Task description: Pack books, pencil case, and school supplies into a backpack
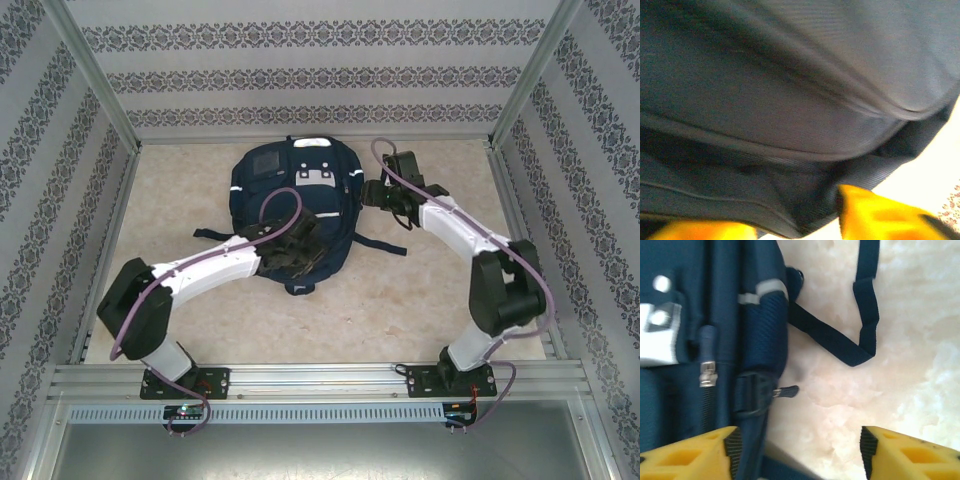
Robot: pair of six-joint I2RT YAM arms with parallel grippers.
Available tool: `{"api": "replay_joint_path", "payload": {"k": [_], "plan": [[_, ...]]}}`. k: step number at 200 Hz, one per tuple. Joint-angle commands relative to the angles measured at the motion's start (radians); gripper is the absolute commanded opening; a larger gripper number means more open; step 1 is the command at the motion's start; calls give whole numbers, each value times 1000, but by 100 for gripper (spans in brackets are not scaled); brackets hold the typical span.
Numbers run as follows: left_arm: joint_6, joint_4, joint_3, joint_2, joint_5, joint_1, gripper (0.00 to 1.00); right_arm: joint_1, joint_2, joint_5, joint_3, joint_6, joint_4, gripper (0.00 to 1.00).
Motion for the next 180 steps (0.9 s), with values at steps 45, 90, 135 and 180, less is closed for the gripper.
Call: {"api": "replay_joint_path", "payload": {"k": [45,90,135,180], "plan": [[326,-281,227,-49,-144,-8,100,-11,-318,118,-217,-15,1,98],[575,-459,199,-252,-455,48,100,-60,-512,184,-369,12,49,98],[888,-340,-24,-434,-776,294,100,-68,-603,234,-566,-162,296,98],[1245,222,-419,-414,-720,573,100,-90,-511,333,-664,-355,450,98]]}}
